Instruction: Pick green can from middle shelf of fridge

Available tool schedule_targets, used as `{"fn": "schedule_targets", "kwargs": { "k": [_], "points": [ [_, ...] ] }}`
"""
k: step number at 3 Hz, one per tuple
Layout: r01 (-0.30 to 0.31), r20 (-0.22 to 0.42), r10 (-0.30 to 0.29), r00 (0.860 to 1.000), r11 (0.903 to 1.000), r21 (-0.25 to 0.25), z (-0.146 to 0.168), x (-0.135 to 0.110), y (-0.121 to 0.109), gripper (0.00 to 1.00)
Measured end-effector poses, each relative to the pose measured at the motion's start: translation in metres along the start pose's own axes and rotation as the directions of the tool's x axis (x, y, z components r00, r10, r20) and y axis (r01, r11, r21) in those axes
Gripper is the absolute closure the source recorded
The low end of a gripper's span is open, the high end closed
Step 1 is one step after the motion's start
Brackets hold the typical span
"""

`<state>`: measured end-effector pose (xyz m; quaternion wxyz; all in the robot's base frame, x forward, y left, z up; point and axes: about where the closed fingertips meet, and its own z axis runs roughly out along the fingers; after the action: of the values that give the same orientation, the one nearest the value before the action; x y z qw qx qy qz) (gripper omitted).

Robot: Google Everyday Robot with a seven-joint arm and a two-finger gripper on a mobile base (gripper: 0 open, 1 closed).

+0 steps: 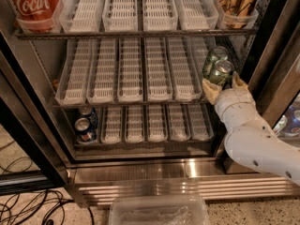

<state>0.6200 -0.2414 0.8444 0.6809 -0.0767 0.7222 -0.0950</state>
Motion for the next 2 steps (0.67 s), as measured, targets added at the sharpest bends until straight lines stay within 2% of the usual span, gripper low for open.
{"fn": "schedule_targets", "kwargs": {
  "k": [2],
  "points": [
    [-0.005, -0.004, 0.005, 1.000, 1.0000, -0.001, 0.0017, 0.0013, 0.0015, 0.73]
  ]
}}
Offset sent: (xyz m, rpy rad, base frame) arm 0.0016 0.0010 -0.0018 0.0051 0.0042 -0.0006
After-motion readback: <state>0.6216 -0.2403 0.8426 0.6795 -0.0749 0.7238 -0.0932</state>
